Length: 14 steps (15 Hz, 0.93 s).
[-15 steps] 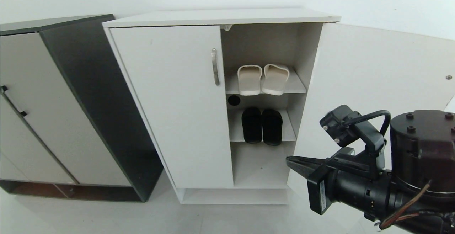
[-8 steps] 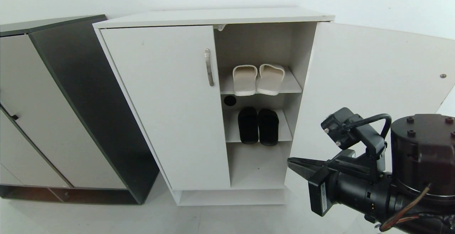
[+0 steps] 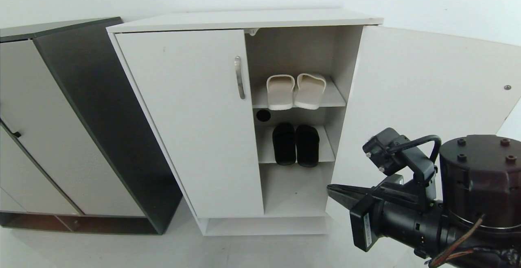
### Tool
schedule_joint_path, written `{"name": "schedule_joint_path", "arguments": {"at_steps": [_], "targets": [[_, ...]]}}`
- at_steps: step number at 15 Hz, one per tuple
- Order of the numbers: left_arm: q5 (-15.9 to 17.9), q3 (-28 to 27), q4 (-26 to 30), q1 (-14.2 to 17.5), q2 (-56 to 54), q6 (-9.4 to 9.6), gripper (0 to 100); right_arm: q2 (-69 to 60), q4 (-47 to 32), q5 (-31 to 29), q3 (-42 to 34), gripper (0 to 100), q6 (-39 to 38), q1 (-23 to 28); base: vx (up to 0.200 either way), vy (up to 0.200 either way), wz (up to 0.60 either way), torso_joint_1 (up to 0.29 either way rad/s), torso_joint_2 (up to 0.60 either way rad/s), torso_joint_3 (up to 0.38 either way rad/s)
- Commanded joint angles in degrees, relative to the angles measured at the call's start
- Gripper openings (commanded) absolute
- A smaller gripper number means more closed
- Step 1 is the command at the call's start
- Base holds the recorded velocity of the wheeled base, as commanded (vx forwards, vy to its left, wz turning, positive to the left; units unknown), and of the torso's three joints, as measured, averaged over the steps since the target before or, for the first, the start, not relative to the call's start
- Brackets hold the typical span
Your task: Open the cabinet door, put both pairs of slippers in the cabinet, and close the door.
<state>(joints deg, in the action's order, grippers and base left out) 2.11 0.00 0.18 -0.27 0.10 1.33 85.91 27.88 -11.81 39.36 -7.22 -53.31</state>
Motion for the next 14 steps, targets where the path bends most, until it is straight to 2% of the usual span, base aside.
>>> {"name": "schedule_joint_path", "arguments": {"at_steps": [1, 4, 8, 14], "targets": [[0.0, 0.0, -0.1, 0.0, 0.0, -0.01, 0, 0.2, 0.1, 0.1, -0.1, 0, 0.0, 0.0, 0.000, 0.000, 0.00, 0.012, -0.17, -0.163], [0.0, 0.0, -0.1, 0.0, 0.0, -0.01, 0, 0.2, 0.1, 0.1, 0.0, 0, 0.0, 0.0, 0.000, 0.000, 0.00, 0.041, -0.20, -0.313], [0.0, 0.0, -0.1, 0.0, 0.0, -0.01, 0, 0.0, 0.1, 0.2, -0.1, 0, 0.0, 0.0, 0.000, 0.000, 0.00, 0.076, -0.53, -0.343], [0.0, 0.0, 0.0, 0.0, 0.0, -0.19, 0, 0.1, 0.1, 0.3, -0.3, 0, -0.1, 0.0, 0.000, 0.000, 0.00, 0.145, -0.46, -0.323]]}}
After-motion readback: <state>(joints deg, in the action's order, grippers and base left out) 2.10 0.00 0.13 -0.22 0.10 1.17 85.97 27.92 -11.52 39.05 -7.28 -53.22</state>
